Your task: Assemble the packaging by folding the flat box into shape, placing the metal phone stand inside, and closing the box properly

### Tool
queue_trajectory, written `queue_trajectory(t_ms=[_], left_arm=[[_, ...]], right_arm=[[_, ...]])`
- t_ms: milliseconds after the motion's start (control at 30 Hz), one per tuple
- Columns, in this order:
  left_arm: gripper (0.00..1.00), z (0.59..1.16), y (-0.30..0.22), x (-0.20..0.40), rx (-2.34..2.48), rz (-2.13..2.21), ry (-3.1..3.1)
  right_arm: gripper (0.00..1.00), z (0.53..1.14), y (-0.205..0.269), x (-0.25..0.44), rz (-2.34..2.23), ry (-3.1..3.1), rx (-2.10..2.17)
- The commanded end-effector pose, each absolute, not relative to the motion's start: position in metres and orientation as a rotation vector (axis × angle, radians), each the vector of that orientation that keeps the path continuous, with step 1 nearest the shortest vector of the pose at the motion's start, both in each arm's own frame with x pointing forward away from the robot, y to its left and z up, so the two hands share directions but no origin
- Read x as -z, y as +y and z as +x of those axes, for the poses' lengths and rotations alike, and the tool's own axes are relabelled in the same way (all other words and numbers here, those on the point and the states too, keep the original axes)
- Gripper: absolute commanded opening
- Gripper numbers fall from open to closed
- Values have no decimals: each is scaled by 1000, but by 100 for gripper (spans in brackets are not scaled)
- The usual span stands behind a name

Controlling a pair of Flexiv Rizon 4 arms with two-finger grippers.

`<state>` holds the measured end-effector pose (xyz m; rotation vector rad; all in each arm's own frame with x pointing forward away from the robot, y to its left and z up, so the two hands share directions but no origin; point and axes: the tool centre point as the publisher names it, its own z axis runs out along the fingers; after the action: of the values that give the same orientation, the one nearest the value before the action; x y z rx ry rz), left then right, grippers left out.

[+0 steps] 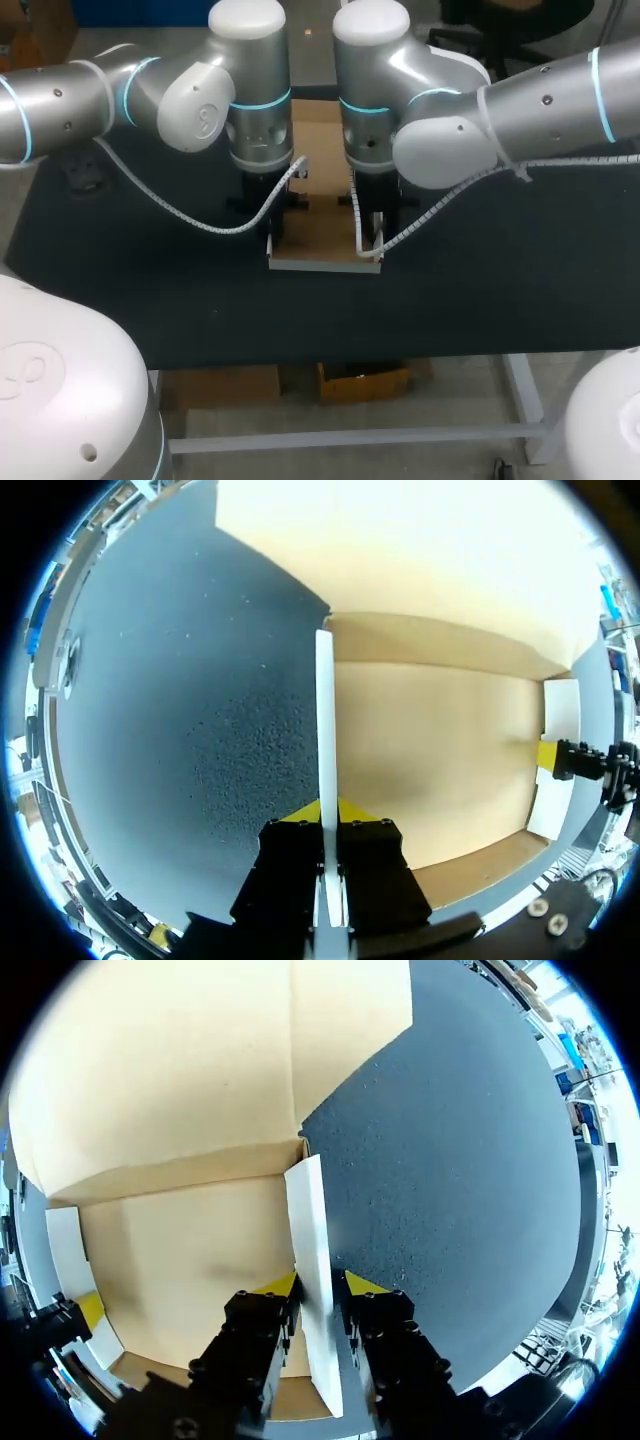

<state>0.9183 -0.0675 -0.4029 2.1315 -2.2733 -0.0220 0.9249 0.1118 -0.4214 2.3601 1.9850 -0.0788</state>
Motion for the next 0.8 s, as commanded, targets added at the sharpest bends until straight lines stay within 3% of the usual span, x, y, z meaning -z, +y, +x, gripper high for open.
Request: queue_trajectory(t_ms=[33,800], left_arm=[[0,918,-68,402,27,2134,-2276],[0,918,-68,402,27,2134,-2276]], right_arm=[[27,918,106,421,2404,1959,-22],[25,915,111,412,2401,2053,-94]])
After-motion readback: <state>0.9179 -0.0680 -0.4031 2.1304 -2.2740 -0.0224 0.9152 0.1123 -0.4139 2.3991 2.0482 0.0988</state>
